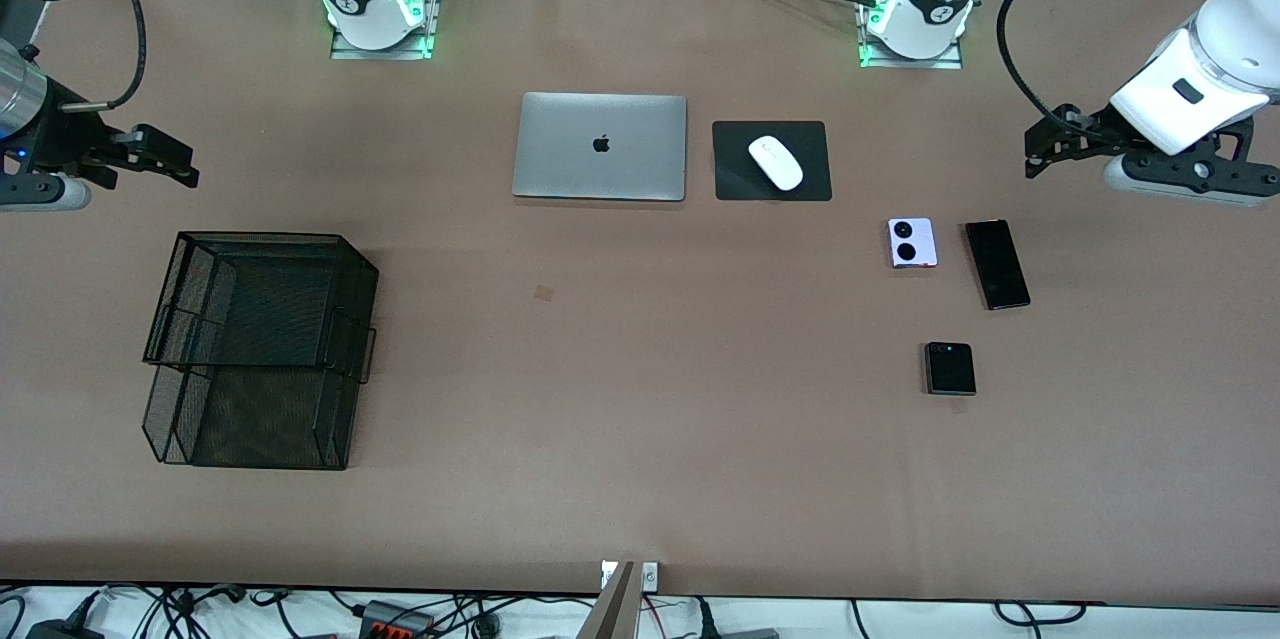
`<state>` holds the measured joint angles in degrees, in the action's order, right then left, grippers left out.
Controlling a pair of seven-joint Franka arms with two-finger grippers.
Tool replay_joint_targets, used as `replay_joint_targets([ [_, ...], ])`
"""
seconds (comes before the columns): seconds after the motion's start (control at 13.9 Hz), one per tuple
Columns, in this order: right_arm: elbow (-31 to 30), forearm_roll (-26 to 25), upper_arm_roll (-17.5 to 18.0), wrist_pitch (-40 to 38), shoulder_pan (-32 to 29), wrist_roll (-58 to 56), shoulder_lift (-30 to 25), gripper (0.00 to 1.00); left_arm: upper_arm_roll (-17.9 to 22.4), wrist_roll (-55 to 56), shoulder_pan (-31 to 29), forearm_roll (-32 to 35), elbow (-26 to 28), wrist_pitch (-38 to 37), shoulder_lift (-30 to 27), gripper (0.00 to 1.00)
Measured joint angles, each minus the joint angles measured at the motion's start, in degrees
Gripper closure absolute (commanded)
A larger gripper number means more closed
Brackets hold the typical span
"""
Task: Place phones with both arms
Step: 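Reach the left gripper toward the small black flip phone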
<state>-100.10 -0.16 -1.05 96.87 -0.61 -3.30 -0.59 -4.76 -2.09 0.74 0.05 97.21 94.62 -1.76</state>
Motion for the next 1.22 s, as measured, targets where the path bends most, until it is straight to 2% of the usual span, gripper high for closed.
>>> replay_joint_targets([
  [0.86, 0.01, 0.0, 0.0, 0.0, -0.01, 0.0, 0.0, 0.0, -0.18, 0.0, 0.14, 0.0, -0.81, -0.47, 0.47, 0.0],
  [1.22, 0.02, -0.09, -0.05, -0.01, -0.07, 0.0, 0.0, 0.0, -0.19, 0.0, 0.19, 0.0, -2.71, -0.86, 7.2, 0.0],
])
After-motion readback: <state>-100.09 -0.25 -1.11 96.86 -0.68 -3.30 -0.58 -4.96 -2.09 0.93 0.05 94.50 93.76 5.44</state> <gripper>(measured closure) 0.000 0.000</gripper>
